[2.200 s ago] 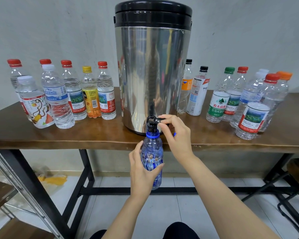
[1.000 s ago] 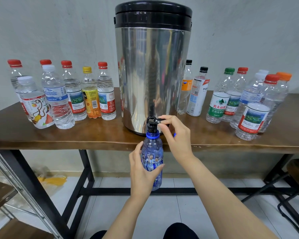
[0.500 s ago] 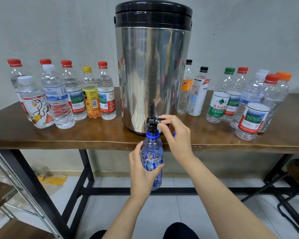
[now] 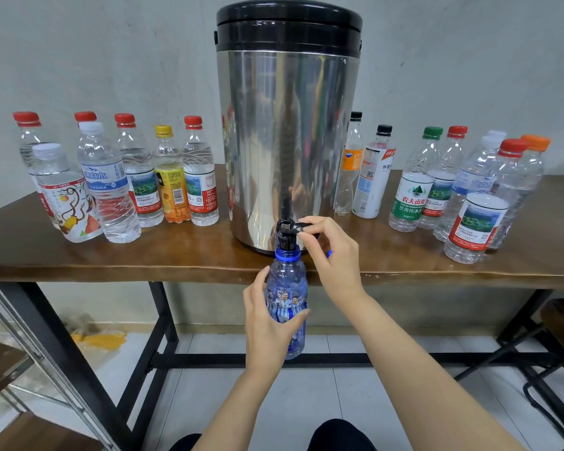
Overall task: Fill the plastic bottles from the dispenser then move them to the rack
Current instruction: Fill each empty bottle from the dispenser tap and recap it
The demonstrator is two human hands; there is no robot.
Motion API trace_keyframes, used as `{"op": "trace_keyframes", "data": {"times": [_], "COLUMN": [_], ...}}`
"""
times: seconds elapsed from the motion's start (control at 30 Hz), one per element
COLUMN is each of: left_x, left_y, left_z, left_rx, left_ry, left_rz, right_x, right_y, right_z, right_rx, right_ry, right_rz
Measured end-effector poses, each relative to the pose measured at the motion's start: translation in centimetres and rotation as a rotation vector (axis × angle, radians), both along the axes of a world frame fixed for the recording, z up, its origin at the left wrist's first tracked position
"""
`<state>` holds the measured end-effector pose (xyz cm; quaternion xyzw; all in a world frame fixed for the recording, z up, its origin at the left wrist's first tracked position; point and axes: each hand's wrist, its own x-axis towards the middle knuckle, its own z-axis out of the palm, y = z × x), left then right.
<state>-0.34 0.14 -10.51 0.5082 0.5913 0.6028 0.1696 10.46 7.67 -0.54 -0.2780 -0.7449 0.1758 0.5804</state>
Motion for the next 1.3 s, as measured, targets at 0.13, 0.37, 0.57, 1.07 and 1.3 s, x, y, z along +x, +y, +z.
{"op": "trace_keyframes", "data": {"times": [0.13,0.37,0.57,1.07,1.3], "left_x": [-0.02,0.00,-0.03,-0.03,-0.11], "left_y": [-0.10,-0.20,-0.12,-0.02,-0.01], "left_z": [0.03,0.07,-0.03,-0.36,-0.15], "left_rx": [0.001,0.005,-0.003,-0.019,-0.011], "left_ry": [-0.003,-0.012,-0.010,-0.015,-0.010], "left_rz": [-0.001,-0.004,-0.008,-0.006,-0.010], "right_x": [0.03,0.07,0.05,0.07,0.12], "right_y": [-0.11,-0.09,-0.12,-0.09,-0.12], "right_z": [0.02,0.12,0.09,0.07,0.16], "right_rx": [-0.002,0.002,-0.008,-0.022,-0.016], "right_ry": [0.007,-0.001,-0.005,0.004,-0.009], "right_rz": [0.004,0.002,0.003,0.012,0.003]}}
